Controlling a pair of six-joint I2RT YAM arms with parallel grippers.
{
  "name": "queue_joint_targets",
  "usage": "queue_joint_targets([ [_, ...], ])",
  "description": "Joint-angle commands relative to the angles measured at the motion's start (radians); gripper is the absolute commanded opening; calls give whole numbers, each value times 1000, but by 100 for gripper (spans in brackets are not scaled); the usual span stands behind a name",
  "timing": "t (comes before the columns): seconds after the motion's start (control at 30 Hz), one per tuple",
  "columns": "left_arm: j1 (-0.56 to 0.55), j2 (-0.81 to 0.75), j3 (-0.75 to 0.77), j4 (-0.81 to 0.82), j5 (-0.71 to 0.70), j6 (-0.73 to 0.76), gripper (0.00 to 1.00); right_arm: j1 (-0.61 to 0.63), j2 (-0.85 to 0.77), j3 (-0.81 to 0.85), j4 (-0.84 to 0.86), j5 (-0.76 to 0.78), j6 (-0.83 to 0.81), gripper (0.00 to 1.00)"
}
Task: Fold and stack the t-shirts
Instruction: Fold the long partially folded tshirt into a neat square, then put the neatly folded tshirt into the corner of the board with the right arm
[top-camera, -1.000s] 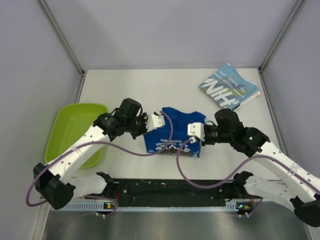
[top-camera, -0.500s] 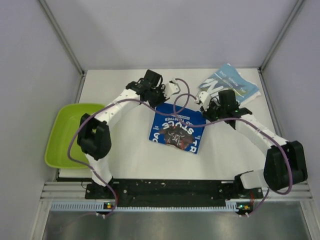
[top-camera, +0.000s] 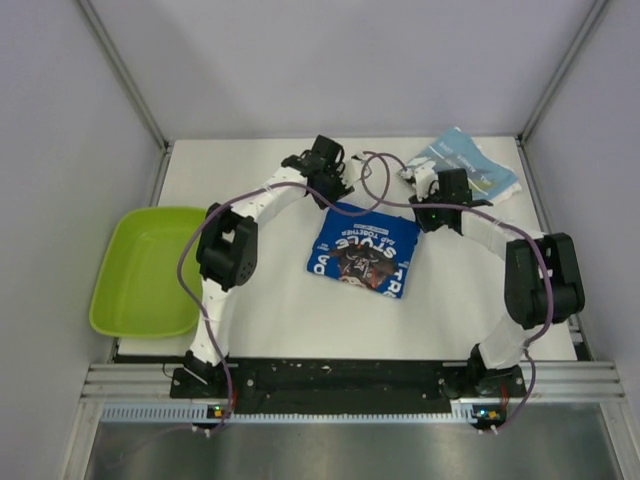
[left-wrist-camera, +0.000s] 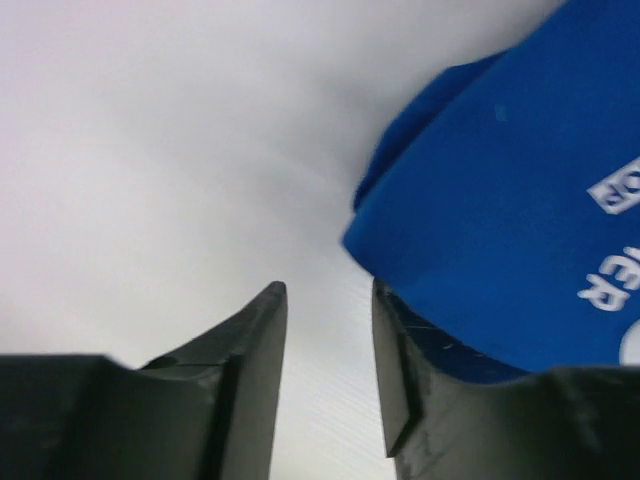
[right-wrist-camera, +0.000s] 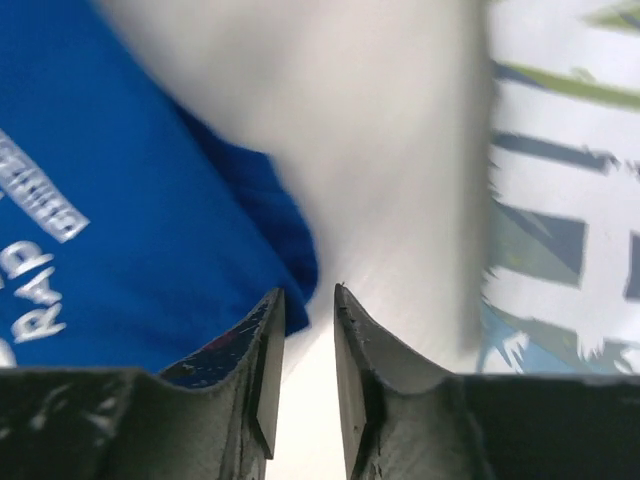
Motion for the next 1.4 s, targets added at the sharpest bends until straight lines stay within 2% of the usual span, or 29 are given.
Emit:
queue_joint_targets([
  [0.0, 18, 16, 130, 108, -158, -9, 48, -47, 33, 102, 31, 236, 208, 29],
  [0.1, 32, -10, 190, 78, -159, -41, 53, -72, -48, 115, -20, 97, 381, 41],
  [0.17, 38, -65, 149, 52, -127, -87, 54, -73, -115, 81, -26, -8, 519, 49],
  [0.23, 38, -140, 43, 39, -50, -135, 54, -73, -160, 18, -26, -84, 639, 58],
  [0.37, 35, -288, -266, 73, 181, -184, 53, -75, -181, -118, -32, -126, 800, 71],
  [0.5, 20, -323, -403, 102, 217, -219, 53, -73, -143, -208, 89, -163, 894, 75],
  [0.73, 17, -207, -407, 73, 214, -265, 52, -75, 68, -222, 294, -226, 980, 75],
  [0.87, 18, -158, -404, 73, 197, -276, 52, -73, 141, -215, 408, -270, 1044, 67],
  [0.93, 20, -149, -408, 85, 179, -273, 52, -75, 162, -209, 439, -276, 1059, 59],
  [1.17, 34, -158, -396, 87, 128, -262, 51, -84, 197, -153, 474, -323, 1070, 20],
  [1.23, 43, -162, -385, 75, 130, -261, 51, -82, 211, -133, 475, -338, 1069, 3],
  [1.27, 51, -173, -378, 67, 134, -259, 52, -84, 213, -128, 482, -345, 1072, 0],
  [1.37, 74, -217, -352, 58, 142, -249, 53, -79, 208, -100, 480, -343, 1073, 0],
])
